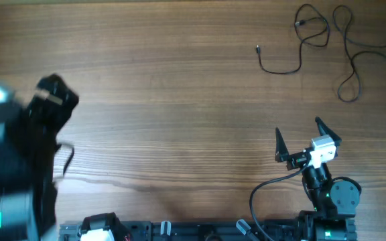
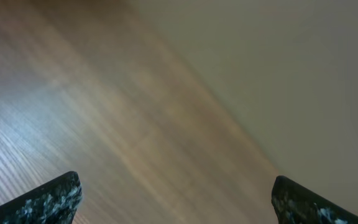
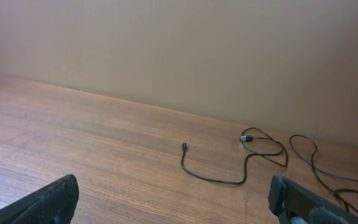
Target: Untangle cables
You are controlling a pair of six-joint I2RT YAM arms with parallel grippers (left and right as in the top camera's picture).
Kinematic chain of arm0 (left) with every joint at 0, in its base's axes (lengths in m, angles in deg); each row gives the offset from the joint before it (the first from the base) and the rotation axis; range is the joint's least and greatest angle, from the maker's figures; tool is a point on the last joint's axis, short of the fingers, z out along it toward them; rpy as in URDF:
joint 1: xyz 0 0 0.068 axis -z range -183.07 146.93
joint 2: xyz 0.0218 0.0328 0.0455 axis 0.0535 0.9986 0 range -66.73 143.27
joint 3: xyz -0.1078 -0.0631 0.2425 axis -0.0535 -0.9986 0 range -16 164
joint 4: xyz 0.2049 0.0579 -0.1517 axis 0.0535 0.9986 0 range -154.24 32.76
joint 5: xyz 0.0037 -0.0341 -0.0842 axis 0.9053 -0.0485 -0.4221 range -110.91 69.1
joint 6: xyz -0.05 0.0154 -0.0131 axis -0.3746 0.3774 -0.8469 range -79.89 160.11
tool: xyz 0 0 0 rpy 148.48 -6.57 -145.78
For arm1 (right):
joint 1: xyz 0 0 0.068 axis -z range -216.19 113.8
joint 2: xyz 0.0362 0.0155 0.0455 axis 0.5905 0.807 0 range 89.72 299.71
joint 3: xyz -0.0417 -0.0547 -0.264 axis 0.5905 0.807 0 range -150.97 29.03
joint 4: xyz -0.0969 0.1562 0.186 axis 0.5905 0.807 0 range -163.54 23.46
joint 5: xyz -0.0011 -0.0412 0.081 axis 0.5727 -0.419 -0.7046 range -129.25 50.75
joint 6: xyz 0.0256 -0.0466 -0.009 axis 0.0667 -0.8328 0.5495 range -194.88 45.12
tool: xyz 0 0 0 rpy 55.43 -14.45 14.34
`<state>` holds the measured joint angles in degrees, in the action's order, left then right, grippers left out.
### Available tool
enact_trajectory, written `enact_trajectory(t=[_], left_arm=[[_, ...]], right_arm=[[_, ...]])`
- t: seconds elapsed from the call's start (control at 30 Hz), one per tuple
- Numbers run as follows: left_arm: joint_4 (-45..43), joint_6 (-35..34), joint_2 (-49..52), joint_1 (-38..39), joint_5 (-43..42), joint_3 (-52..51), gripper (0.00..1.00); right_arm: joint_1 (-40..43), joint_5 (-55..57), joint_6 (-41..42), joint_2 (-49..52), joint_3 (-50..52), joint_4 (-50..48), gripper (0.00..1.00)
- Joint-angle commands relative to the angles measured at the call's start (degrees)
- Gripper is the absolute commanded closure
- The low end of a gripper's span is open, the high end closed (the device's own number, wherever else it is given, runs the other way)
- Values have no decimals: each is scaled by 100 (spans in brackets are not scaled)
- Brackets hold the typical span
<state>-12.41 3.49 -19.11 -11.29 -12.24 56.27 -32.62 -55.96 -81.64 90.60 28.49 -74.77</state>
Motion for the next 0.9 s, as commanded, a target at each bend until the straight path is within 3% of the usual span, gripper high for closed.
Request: enact_trajectory(t=[0.0,0.2,0.5,0.63,0.87], left_arm=[[162,151,-876,-31,-70,7,0],[1276,151,-1690,15,-72,7,0],[3528,151,-1751,35,-72,7,0],[3654,151,-2083,109,-72,7,0],[3654,151,-3602,557,-72,7,0]], right_arm=[[24,-31,-66,-61,24,-15,0],[24,-31,-66,-61,24,-15,0],[24,-31,-68,-61,24,-15,0],[24,-31,-66,-61,24,-15,0],[24,-28,-66,-61,24,-13,0]])
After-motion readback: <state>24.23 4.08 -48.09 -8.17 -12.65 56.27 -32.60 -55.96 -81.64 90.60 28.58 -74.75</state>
